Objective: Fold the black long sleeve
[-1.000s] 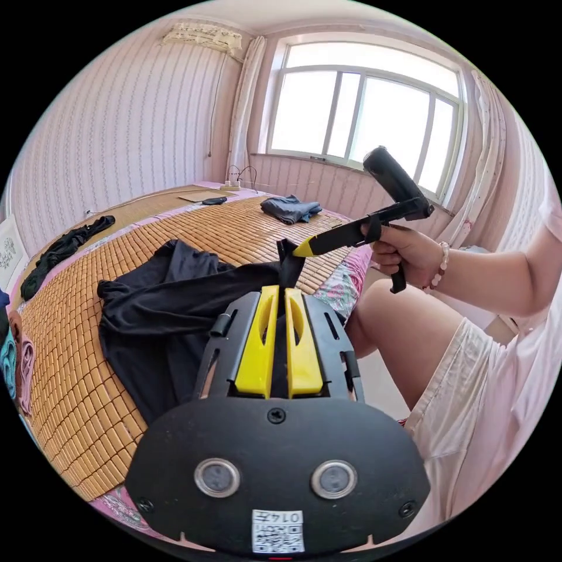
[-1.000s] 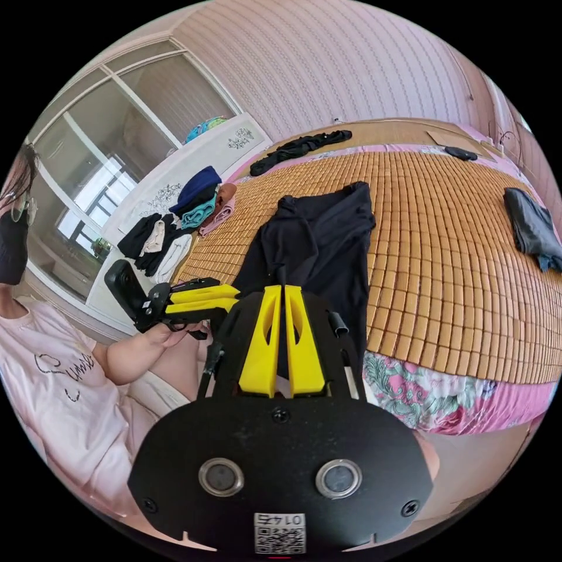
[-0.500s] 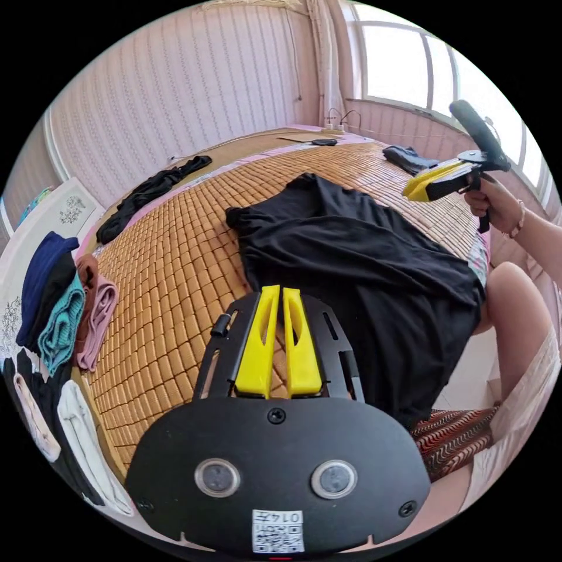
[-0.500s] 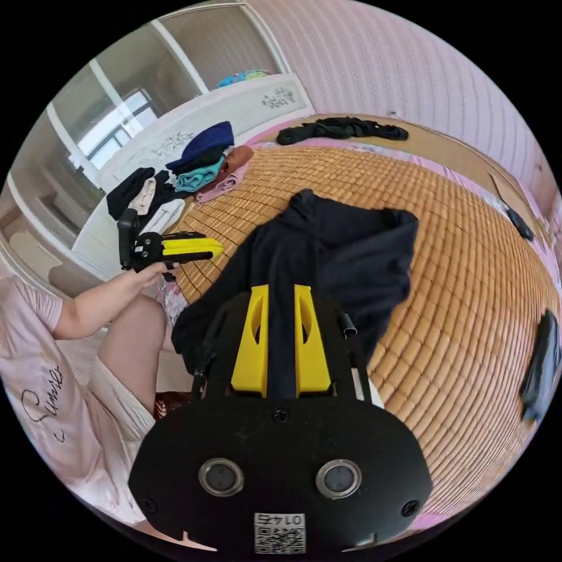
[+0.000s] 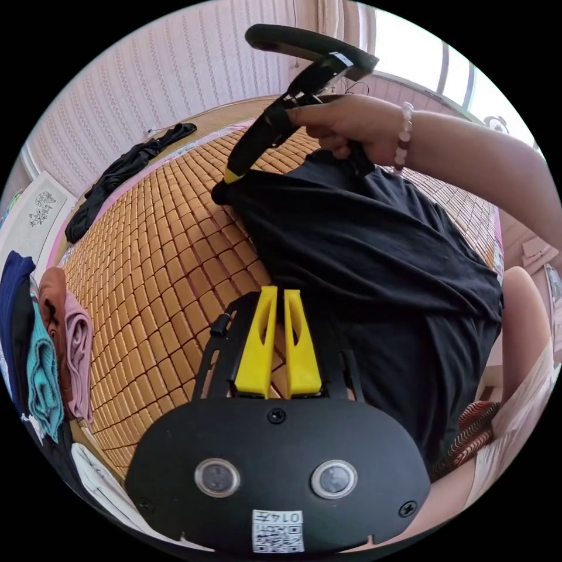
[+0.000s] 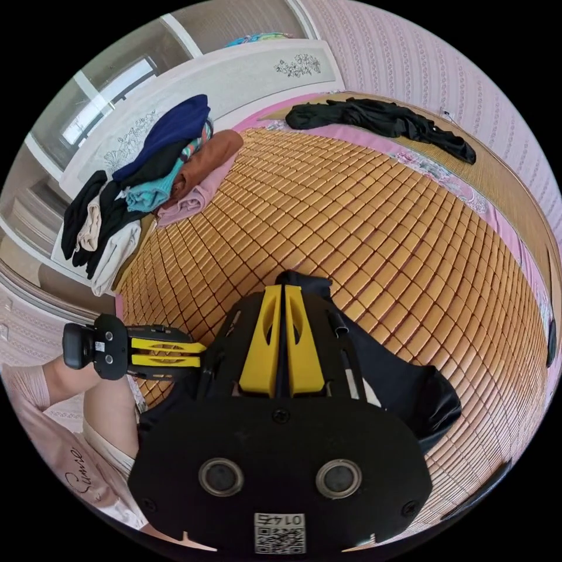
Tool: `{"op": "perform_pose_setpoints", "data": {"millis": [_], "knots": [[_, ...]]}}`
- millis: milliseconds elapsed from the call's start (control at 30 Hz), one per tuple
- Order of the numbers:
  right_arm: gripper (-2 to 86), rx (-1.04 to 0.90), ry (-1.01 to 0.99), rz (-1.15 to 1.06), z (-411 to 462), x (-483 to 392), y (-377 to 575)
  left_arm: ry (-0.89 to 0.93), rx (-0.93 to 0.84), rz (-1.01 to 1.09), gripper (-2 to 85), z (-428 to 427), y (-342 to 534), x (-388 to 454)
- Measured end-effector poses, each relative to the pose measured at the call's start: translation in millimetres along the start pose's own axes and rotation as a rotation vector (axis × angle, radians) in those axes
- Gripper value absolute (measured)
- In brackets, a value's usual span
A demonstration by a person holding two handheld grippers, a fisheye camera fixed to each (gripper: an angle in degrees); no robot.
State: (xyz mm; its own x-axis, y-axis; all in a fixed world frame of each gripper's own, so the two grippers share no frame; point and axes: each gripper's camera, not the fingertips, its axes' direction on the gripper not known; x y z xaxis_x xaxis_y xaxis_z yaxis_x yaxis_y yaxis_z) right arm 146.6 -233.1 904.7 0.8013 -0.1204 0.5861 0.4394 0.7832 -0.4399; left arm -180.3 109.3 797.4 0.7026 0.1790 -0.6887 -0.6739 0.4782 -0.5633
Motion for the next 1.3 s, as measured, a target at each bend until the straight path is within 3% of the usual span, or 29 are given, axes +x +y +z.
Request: {"op": "perform_pose_setpoints", "data": {"millis": [100, 267, 400, 533, 667, 800, 900, 967, 1067, 1300], "knots": [[-0.5, -0.002, -0.049, 0.065, -4, 19, -15, -0.052, 0.045, -0.019, 0.1, -10, -1, -11], [-0.6, 0.085, -0.086, 0.112, -41, 35, -8, 0.007, -0.017, -0.068, 2.9, -8, 0, -33], [2.6, 0.076, 0.094, 0.041, -88, 46, 40, -0.024, -0.042, -0.079, 4.5, -27, 3, -52], [9.3, 0.019, 0.253, 0.127, -113, 78, 92, -0.154, 0.018, -0.134, 4.3, -40, -6, -73], [11.4, -0.029, 0.248, 0.253, -112, 105, 126, -0.01, 0.183, -0.272, 6.9, -36, -37, -99], [8.4, 0.037, 0.164, 0.336, -110, 116, 130, 0.115, 0.101, -0.385, 11.8, 5, -73, -120], [2.5, 0.047, 0.104, 0.327, -111, 114, 129, 0.195, 0.005, -0.434, 9.4, 31, -84, -131], [1.4, 0.047, 0.11, 0.309, -119, 111, 130, 0.187, 0.019, -0.396, 4.3, 27, -87, -134], [0.6, 0.103, 0.103, 0.287, -145, 107, 132, 0.316, -0.002, -0.402, 0.8, 29, -94, -146], [0.1, 0.187, 0.201, 0.286, -211, 88, 148, 0.188, 0.091, -0.433, -0.8, -3, -100, -153]]}}
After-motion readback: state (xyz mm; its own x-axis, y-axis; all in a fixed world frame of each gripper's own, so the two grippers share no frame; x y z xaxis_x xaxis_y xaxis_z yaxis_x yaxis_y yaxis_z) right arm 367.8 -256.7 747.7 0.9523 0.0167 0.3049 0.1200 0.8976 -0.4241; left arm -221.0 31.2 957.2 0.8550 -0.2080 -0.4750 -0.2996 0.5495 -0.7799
